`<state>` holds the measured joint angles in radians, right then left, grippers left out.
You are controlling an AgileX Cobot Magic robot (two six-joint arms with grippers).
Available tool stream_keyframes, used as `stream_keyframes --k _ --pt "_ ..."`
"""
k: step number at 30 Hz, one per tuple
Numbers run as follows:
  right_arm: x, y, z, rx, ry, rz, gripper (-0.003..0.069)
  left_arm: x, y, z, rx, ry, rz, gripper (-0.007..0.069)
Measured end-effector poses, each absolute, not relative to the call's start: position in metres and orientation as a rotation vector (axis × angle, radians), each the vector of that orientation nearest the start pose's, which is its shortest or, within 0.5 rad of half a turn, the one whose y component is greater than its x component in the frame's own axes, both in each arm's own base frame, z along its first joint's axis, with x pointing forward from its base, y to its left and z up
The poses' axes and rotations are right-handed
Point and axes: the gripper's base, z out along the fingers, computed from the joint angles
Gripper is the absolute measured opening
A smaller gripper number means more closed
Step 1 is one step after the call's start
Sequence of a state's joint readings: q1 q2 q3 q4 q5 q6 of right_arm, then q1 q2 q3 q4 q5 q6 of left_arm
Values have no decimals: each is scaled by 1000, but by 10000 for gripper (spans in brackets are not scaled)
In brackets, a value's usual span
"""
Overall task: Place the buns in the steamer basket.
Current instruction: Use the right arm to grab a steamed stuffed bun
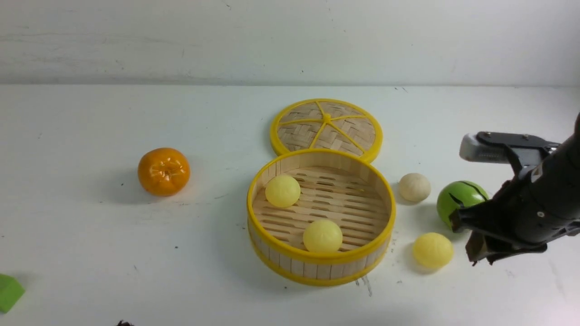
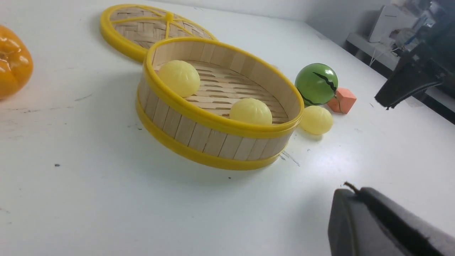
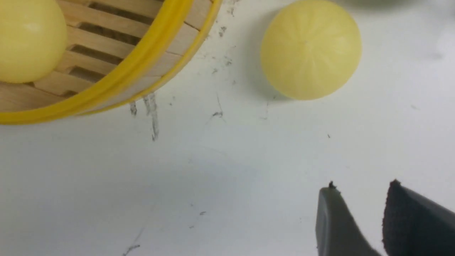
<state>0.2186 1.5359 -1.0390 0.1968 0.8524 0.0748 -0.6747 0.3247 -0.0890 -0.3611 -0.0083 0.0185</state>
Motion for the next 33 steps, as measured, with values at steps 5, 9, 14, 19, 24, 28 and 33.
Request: stream_keyframes --k 5,9,14,19,24,28,33 --pt "295 80 222 -40 2904 298 250 67 -54 221 290 1746 -746 -13" --pt "306 82 218 -36 2907 300 255 67 -54 221 290 1746 -746 -13" --pt "324 86 225 -32 2836 310 255 67 -54 221 290 1746 -746 -13" --pt "336 91 222 -52 2831 302 255 67 -54 221 290 1746 -746 -8" --pt "350 97 206 -82 2863 273 253 67 -54 221 290 1746 -746 -5" --pt "357 97 198 -99 2871 244 253 67 -54 221 290 1746 -746 -2" --pt "363 98 188 -104 2866 229 236 67 -54 221 290 1746 -746 3"
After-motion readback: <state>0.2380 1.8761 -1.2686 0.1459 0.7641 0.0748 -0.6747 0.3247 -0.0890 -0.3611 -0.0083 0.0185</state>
